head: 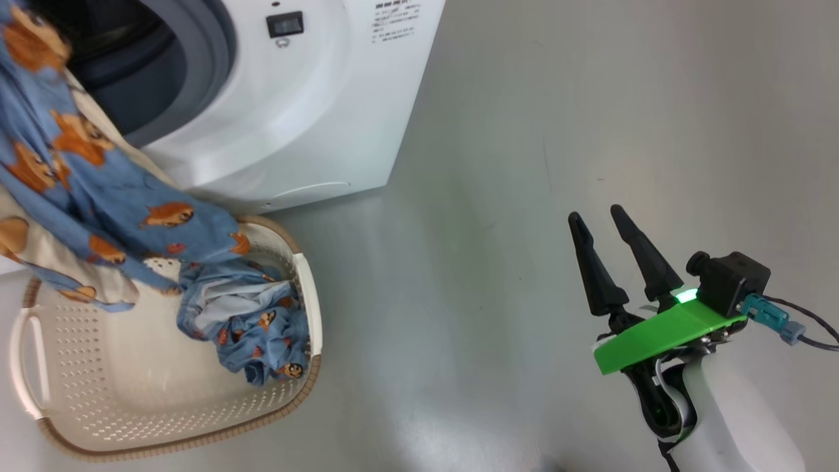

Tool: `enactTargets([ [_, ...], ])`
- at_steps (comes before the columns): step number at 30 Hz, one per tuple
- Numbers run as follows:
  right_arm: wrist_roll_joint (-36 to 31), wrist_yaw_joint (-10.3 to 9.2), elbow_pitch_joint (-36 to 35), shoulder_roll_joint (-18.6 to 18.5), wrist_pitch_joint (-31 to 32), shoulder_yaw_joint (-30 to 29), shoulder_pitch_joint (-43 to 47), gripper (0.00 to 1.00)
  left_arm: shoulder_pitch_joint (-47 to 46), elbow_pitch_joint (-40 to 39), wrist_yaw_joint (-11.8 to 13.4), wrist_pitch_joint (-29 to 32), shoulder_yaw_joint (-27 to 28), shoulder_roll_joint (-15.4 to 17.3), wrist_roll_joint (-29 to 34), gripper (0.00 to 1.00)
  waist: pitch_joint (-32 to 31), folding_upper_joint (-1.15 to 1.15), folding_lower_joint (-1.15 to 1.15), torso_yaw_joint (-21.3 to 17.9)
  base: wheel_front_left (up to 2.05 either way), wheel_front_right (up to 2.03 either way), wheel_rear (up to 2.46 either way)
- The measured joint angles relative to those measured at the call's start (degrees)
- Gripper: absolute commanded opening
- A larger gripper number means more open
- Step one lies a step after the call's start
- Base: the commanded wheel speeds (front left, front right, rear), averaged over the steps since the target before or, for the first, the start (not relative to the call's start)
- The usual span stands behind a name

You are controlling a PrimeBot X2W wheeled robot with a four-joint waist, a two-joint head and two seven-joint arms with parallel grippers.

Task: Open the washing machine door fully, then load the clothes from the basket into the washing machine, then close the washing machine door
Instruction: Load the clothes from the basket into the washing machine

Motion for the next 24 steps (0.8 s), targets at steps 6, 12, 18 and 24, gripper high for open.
enactTargets([
  [6,0.0,0.00,0.0,0.4,0.0,0.0,-0.1,1.00,2.5,2.7,-0.2,0.0,2.4,-2.1,3.3,0.00,0.5,0.00,0.00,-0.5,0.00,0.00,0.00],
  [12,0.0,0.00,0.3,0.5,0.0,0.7,-0.1,1.00,2.4,12.6,-1.1,0.0,1.3,-2.5,4.3,0.59,-0.3,0.00,0.00,-0.3,0.00,0.00,0.00],
  [18,0.0,0.00,0.7,0.5,0.0,1.2,-0.1,1.00,-0.8,20.9,-1.5,0.0,-1.2,-2.7,4.2,1.00,-1.2,0.00,0.00,0.1,0.00,0.00,0.00],
  [24,0.0,0.00,1.0,0.4,0.0,1.3,-0.1,1.00,-0.6,21.1,-1.6,0.0,-6.3,-3.4,-0.3,1.00,-2.2,0.00,0.00,0.8,0.00,0.00,0.00],
])
